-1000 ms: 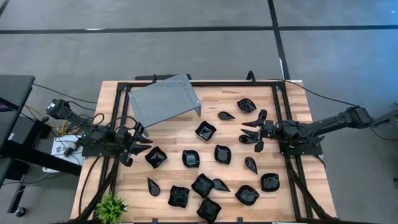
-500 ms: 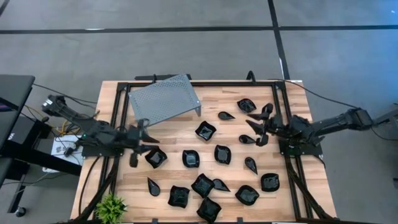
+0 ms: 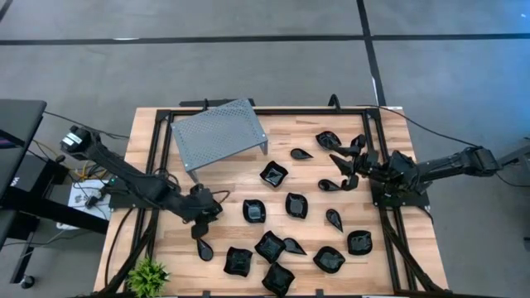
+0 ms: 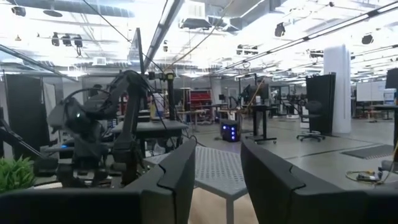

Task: Pick & Place Mini shaped plates
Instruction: Put the black distorted square plate on the shelf

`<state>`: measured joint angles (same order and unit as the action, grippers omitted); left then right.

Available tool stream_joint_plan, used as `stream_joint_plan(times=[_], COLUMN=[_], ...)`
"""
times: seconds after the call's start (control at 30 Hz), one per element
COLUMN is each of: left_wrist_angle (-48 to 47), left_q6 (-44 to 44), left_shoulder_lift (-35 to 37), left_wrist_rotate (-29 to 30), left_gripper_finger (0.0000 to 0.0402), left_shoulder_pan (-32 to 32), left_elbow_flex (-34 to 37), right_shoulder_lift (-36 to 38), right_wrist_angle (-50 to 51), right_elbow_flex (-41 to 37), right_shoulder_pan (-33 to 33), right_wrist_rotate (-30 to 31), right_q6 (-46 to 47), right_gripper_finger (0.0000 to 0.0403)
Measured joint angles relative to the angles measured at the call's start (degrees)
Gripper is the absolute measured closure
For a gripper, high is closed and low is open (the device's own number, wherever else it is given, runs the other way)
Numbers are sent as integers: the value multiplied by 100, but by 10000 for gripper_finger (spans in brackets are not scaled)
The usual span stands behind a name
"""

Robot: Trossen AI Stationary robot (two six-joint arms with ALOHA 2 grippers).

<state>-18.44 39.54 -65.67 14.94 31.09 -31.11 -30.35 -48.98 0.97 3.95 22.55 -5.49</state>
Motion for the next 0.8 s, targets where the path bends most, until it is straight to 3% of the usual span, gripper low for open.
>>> stream_joint_plan(times=[0.23, 0.5, 0.8], left_wrist_angle=[0, -19, -22], left_q6=[189, 199, 431], left_shoulder_lift=[-585, -646, -1247], left_wrist_rotate=[-130, 185, 197], left_gripper_finger=[227, 233, 234], left_shoulder_pan=[-2, -2, -2], left_elbow_flex=[0, 0, -2], right_shoulder_lift=[0, -86, -1357], right_wrist_angle=[271, 466, 545], right_elbow_flex=[0, 205, 735], right_shoulder_pan=[14, 24, 290], right_wrist_rotate=[-28, -769, -785], right_q6=[99, 637, 808], right_gripper_finger=[247, 195, 193])
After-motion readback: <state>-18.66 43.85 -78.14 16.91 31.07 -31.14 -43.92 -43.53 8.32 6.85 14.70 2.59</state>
